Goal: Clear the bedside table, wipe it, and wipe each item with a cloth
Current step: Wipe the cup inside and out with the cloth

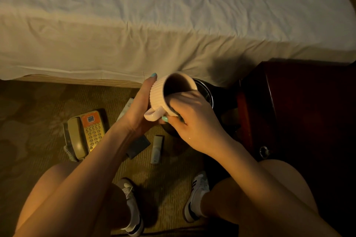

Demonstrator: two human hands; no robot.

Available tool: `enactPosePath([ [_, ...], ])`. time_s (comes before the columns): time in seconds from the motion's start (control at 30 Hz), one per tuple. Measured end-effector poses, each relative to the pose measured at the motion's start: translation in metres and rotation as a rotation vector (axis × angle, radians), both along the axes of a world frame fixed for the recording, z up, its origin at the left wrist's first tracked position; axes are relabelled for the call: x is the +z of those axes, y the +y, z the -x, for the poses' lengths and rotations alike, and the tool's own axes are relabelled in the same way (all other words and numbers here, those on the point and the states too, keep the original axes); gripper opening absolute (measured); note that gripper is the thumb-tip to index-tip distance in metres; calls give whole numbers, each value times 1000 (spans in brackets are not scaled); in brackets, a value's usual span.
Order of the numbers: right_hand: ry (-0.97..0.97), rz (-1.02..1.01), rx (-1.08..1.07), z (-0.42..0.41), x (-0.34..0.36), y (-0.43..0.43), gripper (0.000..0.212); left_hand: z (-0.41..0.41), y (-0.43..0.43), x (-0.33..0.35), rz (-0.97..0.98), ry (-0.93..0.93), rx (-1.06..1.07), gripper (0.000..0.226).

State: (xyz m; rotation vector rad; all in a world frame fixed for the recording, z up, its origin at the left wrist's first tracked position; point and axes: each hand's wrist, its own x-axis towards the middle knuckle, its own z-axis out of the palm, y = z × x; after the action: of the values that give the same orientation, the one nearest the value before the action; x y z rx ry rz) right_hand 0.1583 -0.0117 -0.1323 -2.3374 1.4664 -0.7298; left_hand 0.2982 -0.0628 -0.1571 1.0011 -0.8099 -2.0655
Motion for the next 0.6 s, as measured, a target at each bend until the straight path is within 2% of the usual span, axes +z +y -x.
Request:
enactPosePath([
  [0.1,-36,104,-38,-6,-3,0,8,-5,-2,1,-6,26,-50,57],
  [0.2,-129,183,-137,-6,-7,0,23,-5,1,1,-14,-45,-154,59],
  [0.33,-486,-73,-351,2,-4,-4,36,4,8,-4,24,-71,-178,64],
  [0.47,-779,-260,-512,2,2,-8,21,9,14,-7,181,-51,-119,62],
  [0.57,-947,-425,-501,8,4,-8,16,13,16,-7,436,-272,-49,71],
  [0.6,-966,-456,-459,10,5,-9,13,14,17,-7,461,-322,-4,68],
])
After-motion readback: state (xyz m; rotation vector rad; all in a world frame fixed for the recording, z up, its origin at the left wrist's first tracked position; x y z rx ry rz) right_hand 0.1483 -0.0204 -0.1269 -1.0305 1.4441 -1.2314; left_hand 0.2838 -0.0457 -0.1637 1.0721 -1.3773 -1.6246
